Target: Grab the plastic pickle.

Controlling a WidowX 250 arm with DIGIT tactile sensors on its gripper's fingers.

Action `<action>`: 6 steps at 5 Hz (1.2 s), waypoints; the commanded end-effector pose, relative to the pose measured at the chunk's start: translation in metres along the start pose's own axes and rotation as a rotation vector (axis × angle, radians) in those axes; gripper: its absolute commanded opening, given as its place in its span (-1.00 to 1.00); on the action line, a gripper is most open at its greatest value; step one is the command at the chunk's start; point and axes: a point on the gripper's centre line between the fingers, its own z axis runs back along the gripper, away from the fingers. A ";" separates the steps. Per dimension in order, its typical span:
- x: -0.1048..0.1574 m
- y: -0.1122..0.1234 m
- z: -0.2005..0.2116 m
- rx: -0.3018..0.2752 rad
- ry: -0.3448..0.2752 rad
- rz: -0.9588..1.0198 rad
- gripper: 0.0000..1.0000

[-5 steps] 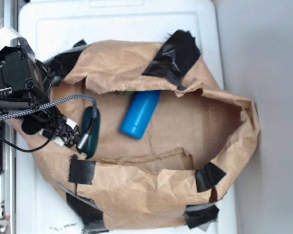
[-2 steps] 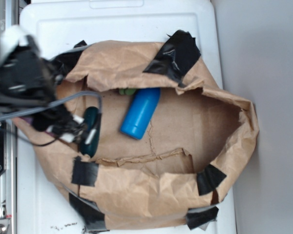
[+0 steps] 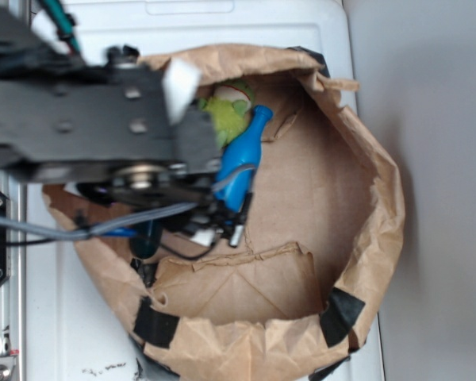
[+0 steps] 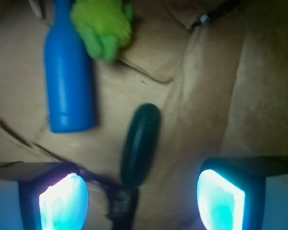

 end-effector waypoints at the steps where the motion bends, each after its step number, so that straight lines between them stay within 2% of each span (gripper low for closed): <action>1: 0.007 -0.014 -0.016 -0.053 -0.063 -0.040 1.00; 3: 0.019 0.000 -0.048 -0.037 -0.088 -0.080 1.00; 4: 0.020 0.013 -0.064 -0.035 -0.069 -0.117 1.00; 6: 0.019 0.025 -0.084 -0.128 -0.013 -0.177 1.00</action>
